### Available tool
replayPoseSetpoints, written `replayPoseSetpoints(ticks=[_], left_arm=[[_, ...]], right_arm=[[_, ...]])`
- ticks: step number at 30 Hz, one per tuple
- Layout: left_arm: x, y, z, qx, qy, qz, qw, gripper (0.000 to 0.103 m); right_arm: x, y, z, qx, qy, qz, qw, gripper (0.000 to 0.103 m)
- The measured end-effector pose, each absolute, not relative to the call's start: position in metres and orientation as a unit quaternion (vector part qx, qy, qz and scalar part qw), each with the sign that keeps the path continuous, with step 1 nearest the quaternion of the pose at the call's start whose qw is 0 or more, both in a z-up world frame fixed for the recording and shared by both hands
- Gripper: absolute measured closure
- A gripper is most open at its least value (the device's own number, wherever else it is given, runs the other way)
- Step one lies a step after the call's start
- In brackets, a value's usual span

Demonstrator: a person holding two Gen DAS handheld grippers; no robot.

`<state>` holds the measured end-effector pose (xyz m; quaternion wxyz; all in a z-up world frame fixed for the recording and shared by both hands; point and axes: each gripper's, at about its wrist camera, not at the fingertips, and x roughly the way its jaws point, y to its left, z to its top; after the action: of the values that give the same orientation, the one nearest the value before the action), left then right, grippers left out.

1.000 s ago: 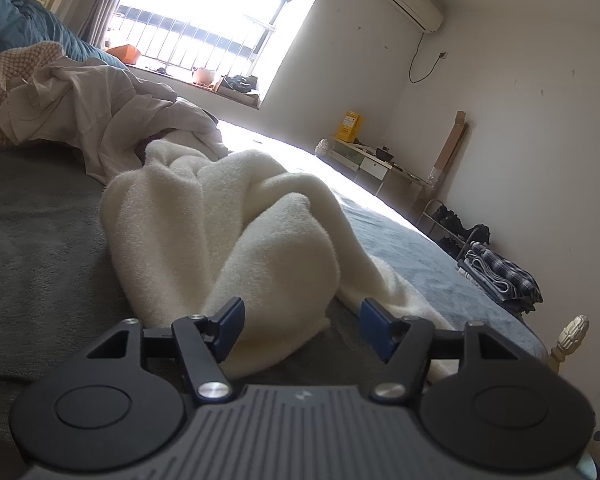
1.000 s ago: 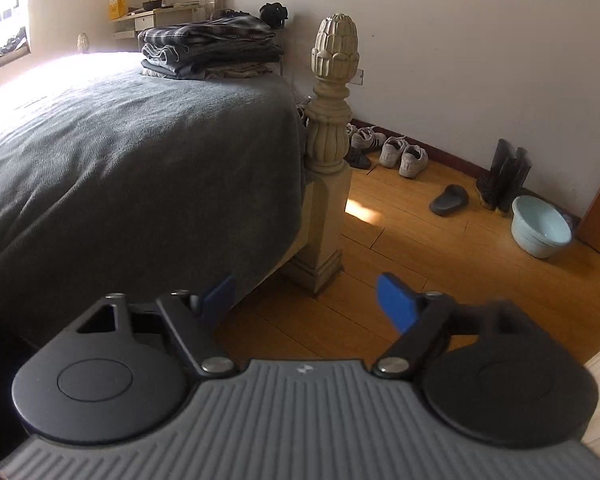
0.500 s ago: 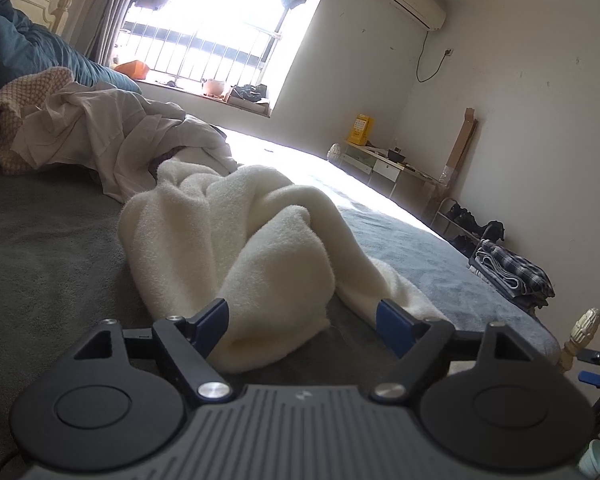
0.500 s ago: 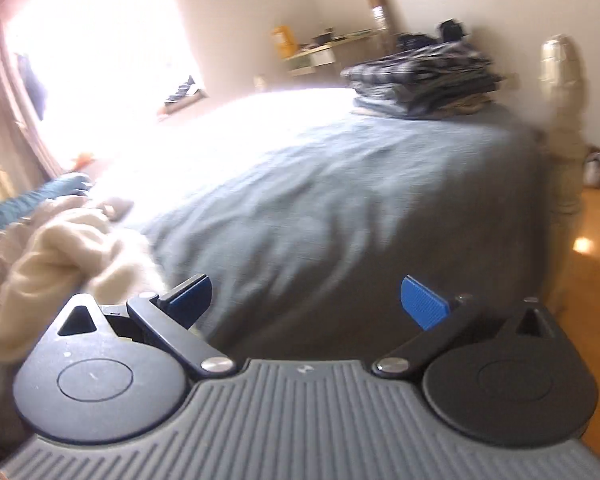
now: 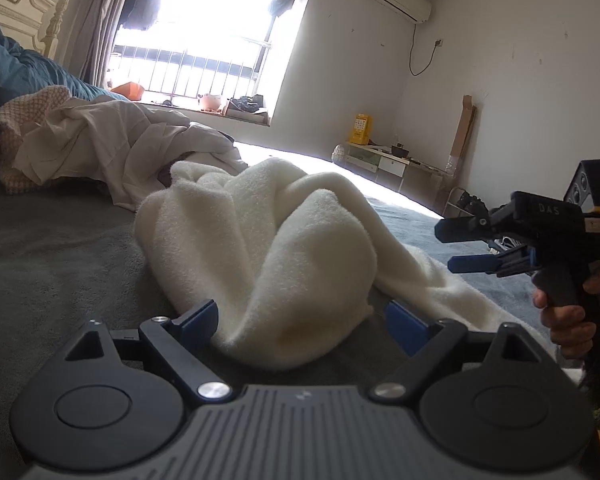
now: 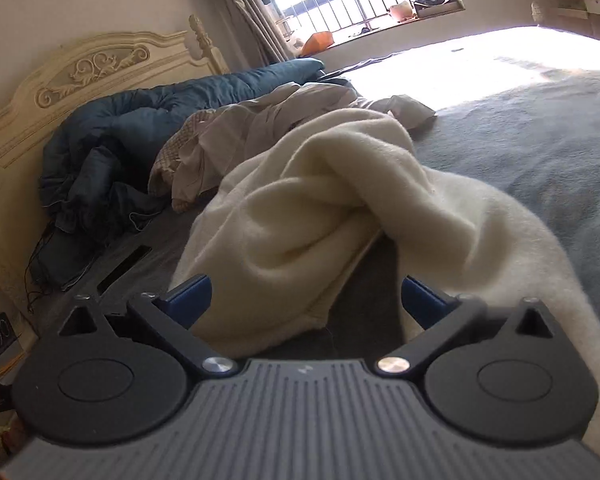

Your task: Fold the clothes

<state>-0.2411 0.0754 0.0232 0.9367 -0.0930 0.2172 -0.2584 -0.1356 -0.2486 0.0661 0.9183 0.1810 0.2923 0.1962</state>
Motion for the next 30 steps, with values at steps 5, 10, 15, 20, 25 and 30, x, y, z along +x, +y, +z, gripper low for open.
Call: replayPoseSetpoints(ticks=[5,10,15,20,25,30], left_arm=[[-0.24,0.091,0.01,-0.126,0.213,-0.281,0.927,0.034],[-0.235,0.098,0.006,-0.151,0.199,-0.297,0.922,0.048],[-0.229,0.093,-0.001,-0.165,0.2,-0.31,0.914,0.068],[-0.231,0.082,-0.011,-0.15,0.203,-0.322,0.912,0.065],[-0.234,0.079,-0.021,-0.15,0.194,-0.327,0.913,0.058],[-0.239,0.083,-0.025,-0.151,0.179,-0.333,0.914,0.057]], right_arm=[[-0.09,-0.247,0.035,0.314,0.338,0.207,0.863,0.001],[-0.083,-0.244,0.027,0.385,0.328,0.209,0.837,0.002],[-0.078,-0.222,0.059,0.323,0.317,0.216,0.865,0.002],[-0.088,-0.159,0.11,0.14,0.282,0.242,0.918,0.002],[-0.071,-0.059,0.11,-0.066,0.306,0.286,0.905,0.002],[-0.029,0.017,0.071,-0.177,0.389,0.281,0.859,0.003]])
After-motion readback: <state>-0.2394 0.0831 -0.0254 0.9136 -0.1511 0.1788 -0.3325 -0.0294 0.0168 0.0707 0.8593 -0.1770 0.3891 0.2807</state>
